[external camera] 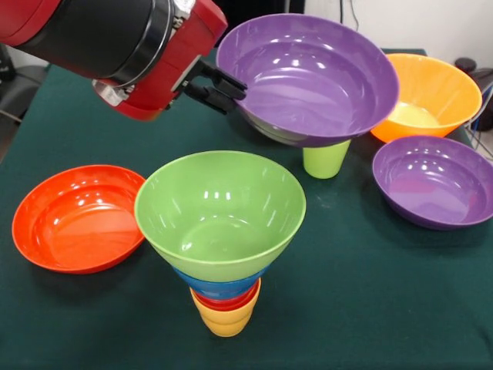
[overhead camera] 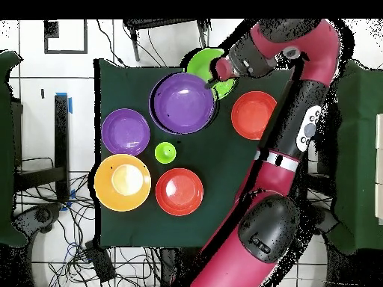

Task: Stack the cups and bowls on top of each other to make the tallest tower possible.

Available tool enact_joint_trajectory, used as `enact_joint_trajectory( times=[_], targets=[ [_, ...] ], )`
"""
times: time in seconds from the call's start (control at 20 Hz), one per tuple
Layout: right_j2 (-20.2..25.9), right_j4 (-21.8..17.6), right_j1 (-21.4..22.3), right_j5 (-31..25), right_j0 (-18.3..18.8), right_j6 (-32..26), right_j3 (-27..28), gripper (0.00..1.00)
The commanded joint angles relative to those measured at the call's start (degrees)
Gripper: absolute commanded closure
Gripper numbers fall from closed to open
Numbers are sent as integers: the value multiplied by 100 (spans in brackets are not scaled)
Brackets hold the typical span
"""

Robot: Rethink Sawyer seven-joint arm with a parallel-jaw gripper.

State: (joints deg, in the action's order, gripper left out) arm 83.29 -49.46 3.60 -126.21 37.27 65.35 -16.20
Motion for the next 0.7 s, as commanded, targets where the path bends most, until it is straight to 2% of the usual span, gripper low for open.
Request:
enact_joint_trajectory(
  times=[0.05,0.4,0.65,0.7],
  targets=[
    [960,-1261,-61,-714,-36,-1273,466,100],
    [1770,-2330,-103,-975,35,-1754,663,100],
    [2453,-3338,-113,-1151,82,-2287,844,100],
    [2494,-3394,-116,-1171,72,-2302,835,100]
  ],
)
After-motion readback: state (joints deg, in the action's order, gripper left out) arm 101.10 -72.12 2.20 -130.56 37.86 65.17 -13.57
